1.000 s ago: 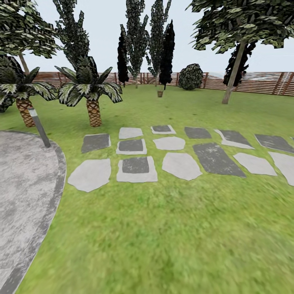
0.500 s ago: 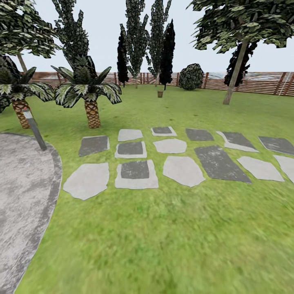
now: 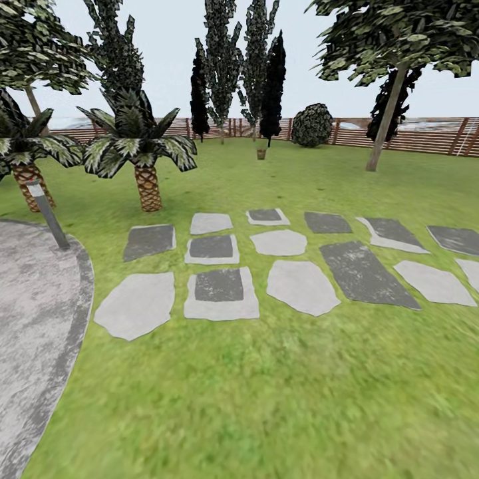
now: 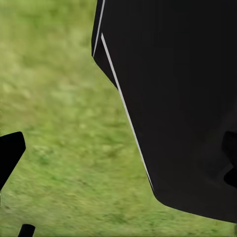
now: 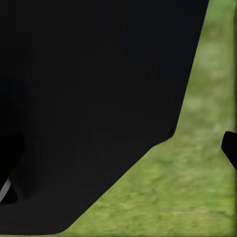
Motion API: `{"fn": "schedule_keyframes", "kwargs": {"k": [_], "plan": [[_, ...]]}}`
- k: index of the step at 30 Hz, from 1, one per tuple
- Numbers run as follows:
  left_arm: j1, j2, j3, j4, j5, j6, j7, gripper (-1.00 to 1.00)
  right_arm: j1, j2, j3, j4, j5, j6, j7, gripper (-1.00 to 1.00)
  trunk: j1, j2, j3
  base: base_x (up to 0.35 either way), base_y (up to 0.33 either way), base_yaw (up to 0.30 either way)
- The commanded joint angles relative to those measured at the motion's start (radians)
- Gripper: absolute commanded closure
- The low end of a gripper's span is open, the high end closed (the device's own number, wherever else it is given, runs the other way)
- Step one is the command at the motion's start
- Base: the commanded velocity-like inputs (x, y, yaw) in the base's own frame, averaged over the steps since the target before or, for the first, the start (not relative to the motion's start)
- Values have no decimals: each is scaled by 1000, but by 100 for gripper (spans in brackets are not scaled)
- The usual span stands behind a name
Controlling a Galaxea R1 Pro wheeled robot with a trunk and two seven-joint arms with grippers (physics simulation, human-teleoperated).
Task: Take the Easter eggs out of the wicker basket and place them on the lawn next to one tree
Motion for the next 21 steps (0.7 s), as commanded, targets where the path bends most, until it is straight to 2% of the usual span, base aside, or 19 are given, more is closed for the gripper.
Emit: {"fn": "schedule_keyframes", "kwargs": {"k": [1,21], "plan": [[0,0,5,-1,4,4,-1,-100,-1,0,5,2,2,1,1,-100,1,0,-1,331,0,0],[0,0,5,-1,5,4,-1,-100,-1,0,5,2,2,1,1,-100,1,0,-1,331,0,0]]}}
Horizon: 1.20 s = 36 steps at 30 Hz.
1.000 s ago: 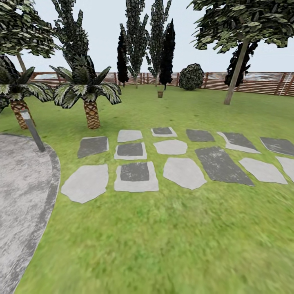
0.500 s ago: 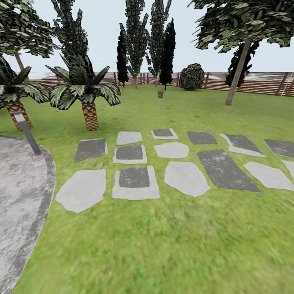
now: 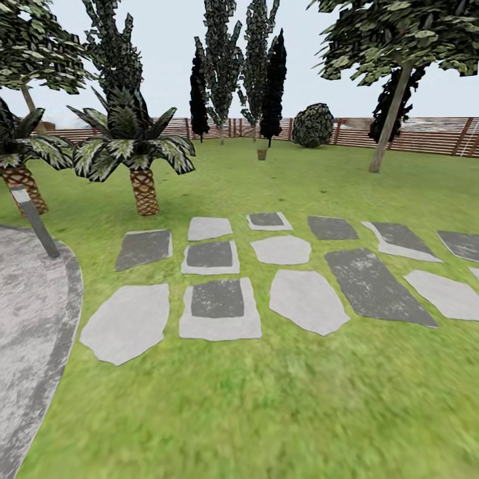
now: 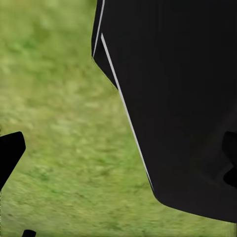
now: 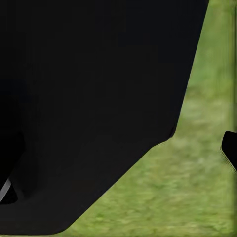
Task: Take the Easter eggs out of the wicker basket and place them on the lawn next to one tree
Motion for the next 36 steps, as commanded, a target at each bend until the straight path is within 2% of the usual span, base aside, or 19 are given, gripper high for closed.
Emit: {"fn": "schedule_keyframes", "kwargs": {"k": [1,15,27,36], "plan": [[0,0,5,-1,4,4,-1,-100,-1,0,5,2,2,1,0,-100,1,0,-1,331,0,0],[0,0,5,-1,4,4,-1,-100,-1,0,5,2,2,1,1,-100,1,0,-1,331,0,-10],[0,1,5,-1,5,4,-1,-100,-1,0,5,2,2,1,1,-100,1,0,-1,331,0,-270],[0,0,5,-1,4,4,-1,-100,-1,0,5,2,3,1,1,-100,1,0,-1,331,0,-39]]}}
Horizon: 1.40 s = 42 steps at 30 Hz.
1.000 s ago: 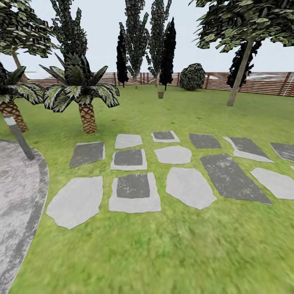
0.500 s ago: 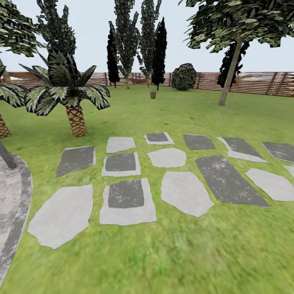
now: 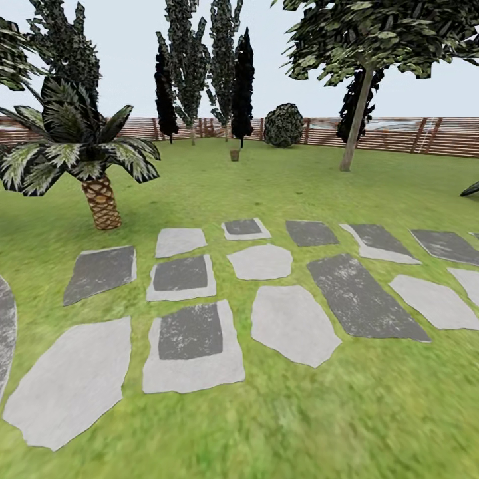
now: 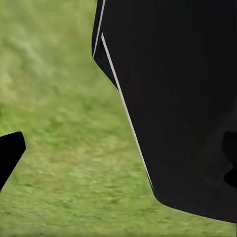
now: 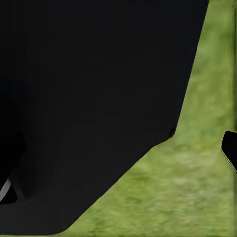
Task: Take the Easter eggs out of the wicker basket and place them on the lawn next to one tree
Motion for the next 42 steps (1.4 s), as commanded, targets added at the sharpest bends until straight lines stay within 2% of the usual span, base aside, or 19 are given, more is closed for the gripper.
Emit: {"fn": "schedule_keyframes", "kwargs": {"k": [1,42], "plan": [[0,0,5,-1,4,4,-1,-100,-1,0,5,2,2,1,1,-100,1,0,-1,331,0,-3],[0,0,5,-1,5,4,-1,-100,-1,0,5,2,1,1,1,-100,1,0,-1,331,0,0]]}}
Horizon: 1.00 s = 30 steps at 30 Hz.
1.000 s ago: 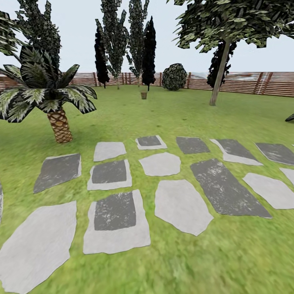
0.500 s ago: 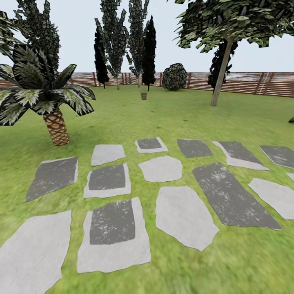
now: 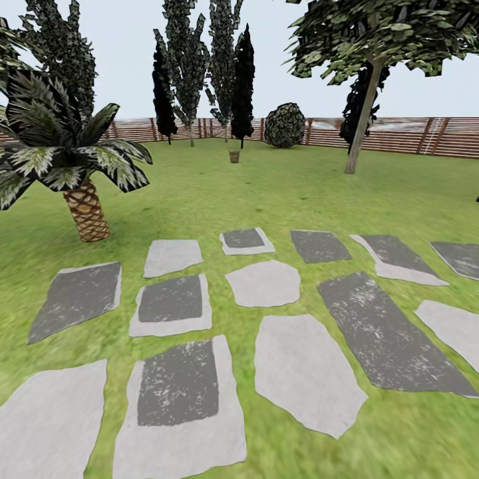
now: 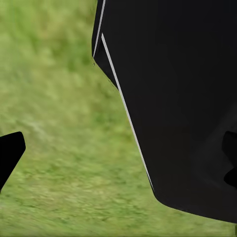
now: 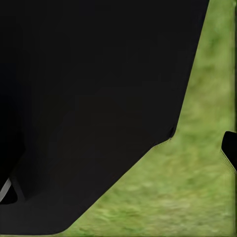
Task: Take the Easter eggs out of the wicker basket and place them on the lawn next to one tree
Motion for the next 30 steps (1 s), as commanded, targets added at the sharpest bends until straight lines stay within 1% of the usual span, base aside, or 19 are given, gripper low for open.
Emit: {"fn": "schedule_keyframes", "kwargs": {"k": [1,30], "plan": [[0,0,5,-1,4,4,-1,-100,-1,0,5,2,2,1,1,-100,1,0,-1,331,0,0],[0,0,5,-1,4,4,-1,-100,-1,0,5,2,2,1,1,-100,1,0,-1,331,0,0]]}}
